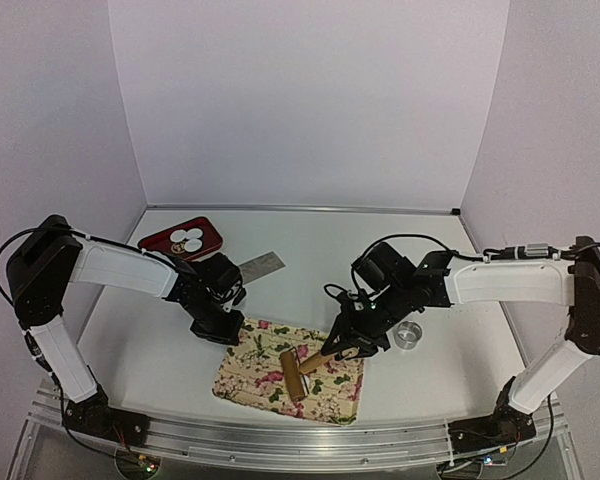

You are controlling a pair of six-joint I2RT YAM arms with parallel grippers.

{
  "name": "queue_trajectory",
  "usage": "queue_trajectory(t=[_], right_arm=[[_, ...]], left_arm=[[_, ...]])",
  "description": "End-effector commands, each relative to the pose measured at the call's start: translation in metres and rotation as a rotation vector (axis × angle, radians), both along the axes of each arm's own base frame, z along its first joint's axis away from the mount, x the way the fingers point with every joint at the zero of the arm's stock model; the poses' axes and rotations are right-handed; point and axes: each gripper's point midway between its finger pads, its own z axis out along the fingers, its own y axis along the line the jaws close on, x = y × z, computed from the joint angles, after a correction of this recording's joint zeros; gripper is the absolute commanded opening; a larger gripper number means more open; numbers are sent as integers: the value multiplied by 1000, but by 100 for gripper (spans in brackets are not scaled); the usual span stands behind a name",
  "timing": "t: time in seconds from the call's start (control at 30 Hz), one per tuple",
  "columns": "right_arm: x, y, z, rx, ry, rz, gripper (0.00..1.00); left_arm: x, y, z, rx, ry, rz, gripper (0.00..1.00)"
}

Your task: Roll out the dumpling wrappers from the dough

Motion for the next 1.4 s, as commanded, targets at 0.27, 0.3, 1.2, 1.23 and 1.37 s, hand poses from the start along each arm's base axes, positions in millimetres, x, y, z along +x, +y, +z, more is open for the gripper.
queue_trajectory(t=[0.27, 0.3, 1.2, 1.23, 1.37], right_arm=[[-13, -73, -56, -367, 40, -79, 0], [-13, -74, -56, -372, 42, -83, 0], [-24, -113, -74, -495, 89, -132, 0], [-24, -114, -74, -495, 90, -136, 0], [-22, -116, -74, -499, 94, -148, 0]], left_arm=[[5, 51, -24, 208, -15, 59, 0], [6, 52, -25, 212, -16, 61, 0], [10, 81, -23, 245, -30, 119, 0], [10, 82, -22, 241, -32, 123, 0], [11, 83, -22, 233, -30, 129, 0]])
